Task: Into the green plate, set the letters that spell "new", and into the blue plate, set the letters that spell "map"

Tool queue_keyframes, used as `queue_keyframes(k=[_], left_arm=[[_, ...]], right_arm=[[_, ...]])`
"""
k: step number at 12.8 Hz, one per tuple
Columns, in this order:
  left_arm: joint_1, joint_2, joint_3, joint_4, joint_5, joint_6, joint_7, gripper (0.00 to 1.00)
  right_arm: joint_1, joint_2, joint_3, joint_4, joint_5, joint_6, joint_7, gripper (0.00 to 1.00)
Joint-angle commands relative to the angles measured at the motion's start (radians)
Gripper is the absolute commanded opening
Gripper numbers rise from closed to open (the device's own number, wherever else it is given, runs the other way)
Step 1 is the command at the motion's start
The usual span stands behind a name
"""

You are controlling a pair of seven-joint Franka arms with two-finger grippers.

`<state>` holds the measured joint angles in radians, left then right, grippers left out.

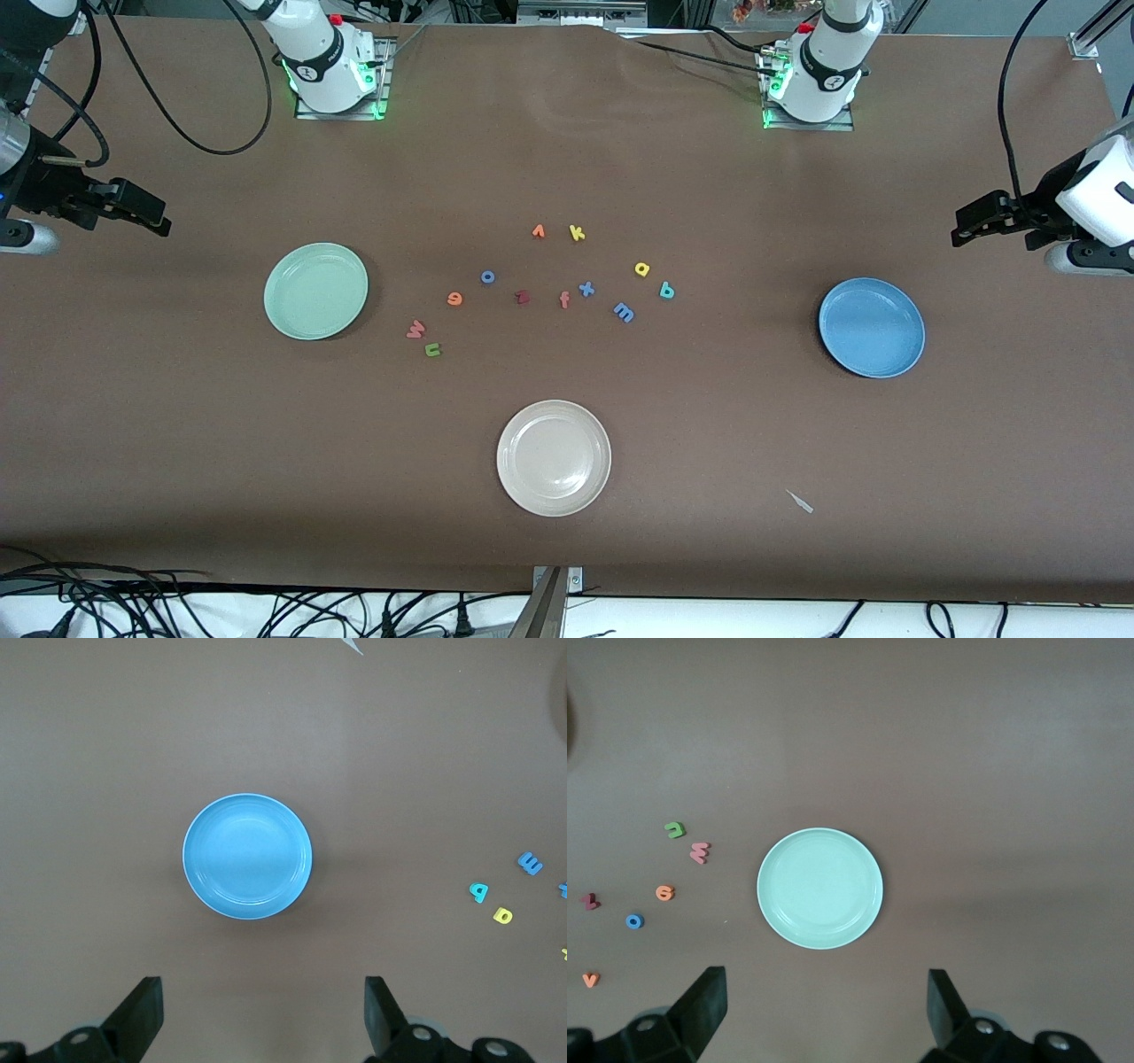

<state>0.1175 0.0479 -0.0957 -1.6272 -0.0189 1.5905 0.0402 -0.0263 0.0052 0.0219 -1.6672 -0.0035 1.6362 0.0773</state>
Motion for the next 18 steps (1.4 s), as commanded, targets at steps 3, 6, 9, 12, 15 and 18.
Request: queue_keyframes(k=[3, 6, 9, 12, 15, 18], left_arm=[[-0.002, -0.016, 0.001, -0.017, -0.016, 0.014, -0.008, 1.00], [-0.002, -0.017, -0.001, -0.017, -0.016, 0.012, -0.016, 1.00], [-0.002, -0.017, -0.001, -0.017, -0.016, 0.012, -0.019, 1.00], [-0.002, -0.017, -0.002, -0.019, -0.016, 0.014, -0.019, 1.00], [-0.002, -0.016, -0.002, -0.019, -0.016, 0.014, -0.019, 1.00], [-0.002, -0.016, -0.002, -0.019, -0.016, 0.014, -0.019, 1.00]], right_arm=[[-0.007, -0.027, 0.006, -0.017, 0.014, -0.012, 0.083, 1.00], [-0.007, -0.025, 0.007, -0.017, 0.014, -0.010, 0.095, 1.00], [-0.007, -0.025, 0.007, -0.017, 0.014, -0.009, 0.095, 1.00], [-0.007, -0.022, 0.006, -0.017, 0.014, -0.006, 0.081, 1.00], [-0.007, -0.021, 0.006, -0.017, 0.014, -0.001, 0.075, 1.00], [-0.007, -0.017, 0.004, -0.017, 0.014, 0.002, 0.088, 1.00]])
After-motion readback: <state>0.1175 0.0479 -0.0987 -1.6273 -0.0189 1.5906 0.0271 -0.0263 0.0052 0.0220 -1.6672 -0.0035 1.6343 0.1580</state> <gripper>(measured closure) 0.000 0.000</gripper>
